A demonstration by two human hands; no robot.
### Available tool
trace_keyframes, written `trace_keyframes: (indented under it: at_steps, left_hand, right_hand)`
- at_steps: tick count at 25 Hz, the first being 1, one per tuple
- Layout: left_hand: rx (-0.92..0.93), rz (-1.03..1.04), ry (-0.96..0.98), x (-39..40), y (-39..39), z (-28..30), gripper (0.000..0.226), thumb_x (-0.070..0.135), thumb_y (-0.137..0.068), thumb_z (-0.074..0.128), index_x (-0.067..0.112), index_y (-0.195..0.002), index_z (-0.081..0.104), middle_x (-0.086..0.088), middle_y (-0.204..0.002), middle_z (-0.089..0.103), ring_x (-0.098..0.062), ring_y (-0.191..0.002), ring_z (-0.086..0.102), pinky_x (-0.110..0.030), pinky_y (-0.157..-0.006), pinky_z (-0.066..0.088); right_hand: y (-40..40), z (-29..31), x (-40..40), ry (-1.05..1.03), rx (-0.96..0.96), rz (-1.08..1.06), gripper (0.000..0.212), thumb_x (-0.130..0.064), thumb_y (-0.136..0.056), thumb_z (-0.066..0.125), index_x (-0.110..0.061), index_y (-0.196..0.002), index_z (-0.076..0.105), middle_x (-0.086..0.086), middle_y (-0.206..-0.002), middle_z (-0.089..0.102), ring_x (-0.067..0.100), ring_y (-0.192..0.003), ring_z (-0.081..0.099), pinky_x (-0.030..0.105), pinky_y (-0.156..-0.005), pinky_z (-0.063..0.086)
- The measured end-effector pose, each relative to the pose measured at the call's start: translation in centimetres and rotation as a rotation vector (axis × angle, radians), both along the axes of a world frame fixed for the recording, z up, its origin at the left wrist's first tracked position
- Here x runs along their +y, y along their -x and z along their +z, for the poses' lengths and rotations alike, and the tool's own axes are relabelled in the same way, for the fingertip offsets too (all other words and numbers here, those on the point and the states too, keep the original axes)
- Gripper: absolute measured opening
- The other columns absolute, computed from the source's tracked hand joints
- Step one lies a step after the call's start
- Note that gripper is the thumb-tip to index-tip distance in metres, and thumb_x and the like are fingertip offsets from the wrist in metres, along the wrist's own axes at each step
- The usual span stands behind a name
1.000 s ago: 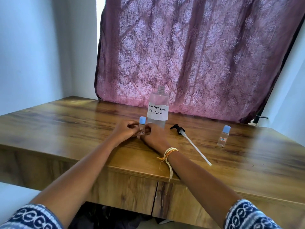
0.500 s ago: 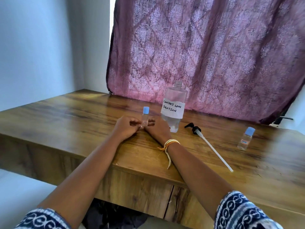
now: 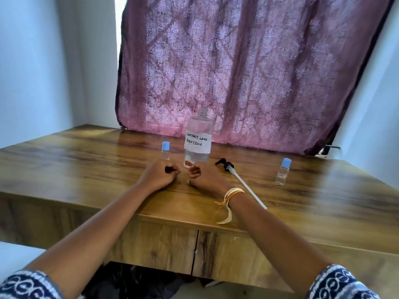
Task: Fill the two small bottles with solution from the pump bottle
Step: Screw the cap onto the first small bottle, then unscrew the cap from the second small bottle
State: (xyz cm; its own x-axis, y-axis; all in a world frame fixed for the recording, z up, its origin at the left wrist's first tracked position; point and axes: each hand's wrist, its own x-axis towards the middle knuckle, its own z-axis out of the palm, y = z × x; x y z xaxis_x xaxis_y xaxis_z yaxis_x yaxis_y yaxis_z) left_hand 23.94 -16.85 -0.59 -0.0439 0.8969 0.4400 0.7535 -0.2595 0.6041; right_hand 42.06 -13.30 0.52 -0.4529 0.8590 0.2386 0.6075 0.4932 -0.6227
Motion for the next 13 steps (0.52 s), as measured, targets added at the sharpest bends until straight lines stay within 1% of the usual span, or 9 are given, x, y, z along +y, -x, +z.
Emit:
trace_keyframes:
  at_steps: [2, 4, 6, 7, 9, 11, 13]
  left_hand:
    - [-0.03, -0.078, 0.003, 0.1, -2.8, -0.1, 0.014, 0.011, -0.082, 0.068, 0.017, -0.092, 0.077, 0.002, -0.096, 0.074, -0.005, -0.085, 0.063, -0.022, -0.081, 0.048]
    - [-0.079, -0.113, 0.018, 0.6, -5.8, 0.0, 0.016, 0.012, -0.083, 0.068, 0.015, -0.096, 0.077, -0.003, -0.099, 0.074, -0.012, -0.09, 0.065, -0.025, -0.082, 0.05]
    - [-0.139, -0.119, 0.023, 1.0, -8.5, 0.0, 0.016, 0.013, -0.083, 0.068, 0.017, -0.095, 0.077, 0.0, -0.095, 0.074, -0.009, -0.085, 0.065, -0.023, -0.076, 0.049]
    - [-0.146, -0.128, 0.014, 1.1, -9.6, 0.1, 0.017, 0.013, -0.083, 0.067, 0.02, -0.093, 0.078, 0.003, -0.091, 0.073, -0.006, -0.081, 0.064, -0.02, -0.072, 0.047]
    - [-0.148, -0.156, -0.002, 1.6, -12.3, 0.2, 0.017, 0.014, -0.083, 0.066, 0.021, -0.092, 0.078, 0.005, -0.085, 0.071, -0.006, -0.078, 0.063, -0.019, -0.069, 0.044]
    - [-0.175, -0.167, -0.009, 2.2, -14.8, 0.4, 0.016, 0.014, -0.084, 0.065, 0.02, -0.092, 0.077, 0.005, -0.082, 0.068, -0.007, -0.075, 0.06, -0.018, -0.068, 0.041]
    - [-0.202, -0.158, -0.043, 3.0, -17.5, 0.7, 0.016, 0.013, -0.085, 0.063, 0.015, -0.093, 0.076, 0.001, -0.086, 0.07, -0.008, -0.077, 0.059, -0.019, -0.071, 0.042]
  right_hand:
    - [-2.4, 0.6, -0.5, -0.014, -0.033, 0.008, 0.023, -0.011, -0.075, 0.071, -0.014, -0.097, 0.067, 0.007, -0.098, 0.071, 0.018, -0.093, 0.067, 0.027, -0.083, 0.055]
    - [-4.7, 1.1, -1.2, -0.09, -0.01, -0.031, 0.017, -0.008, -0.075, 0.068, -0.014, -0.09, 0.072, 0.002, -0.087, 0.073, 0.013, -0.082, 0.068, 0.021, -0.074, 0.053]
    - [-6.8, 1.4, -1.7, -0.198, 0.076, -0.118, 0.014, -0.007, -0.075, 0.068, -0.017, -0.083, 0.075, -0.007, -0.076, 0.071, 0.002, -0.07, 0.065, 0.015, -0.065, 0.05]
    - [-7.8, 1.6, -1.9, -0.246, 0.118, -0.176, 0.014, -0.009, -0.075, 0.069, -0.021, -0.078, 0.075, -0.012, -0.071, 0.069, -0.001, -0.066, 0.063, 0.013, -0.061, 0.049]
    - [-10.6, 1.8, -1.9, -0.294, 0.183, -0.302, 0.018, -0.012, -0.076, 0.069, -0.028, -0.069, 0.07, -0.017, -0.065, 0.066, -0.004, -0.062, 0.063, 0.011, -0.057, 0.049]
    - [-13.3, 1.6, -1.5, -0.308, 0.233, -0.41, 0.021, -0.011, -0.077, 0.068, -0.029, -0.068, 0.068, -0.02, -0.062, 0.063, -0.007, -0.059, 0.059, 0.009, -0.055, 0.045]
    - [-15.9, 1.1, -1.1, -0.335, 0.259, -0.546, 0.015, -0.011, -0.078, 0.066, -0.025, -0.073, 0.068, -0.016, -0.064, 0.063, -0.007, -0.058, 0.056, 0.01, -0.057, 0.043]
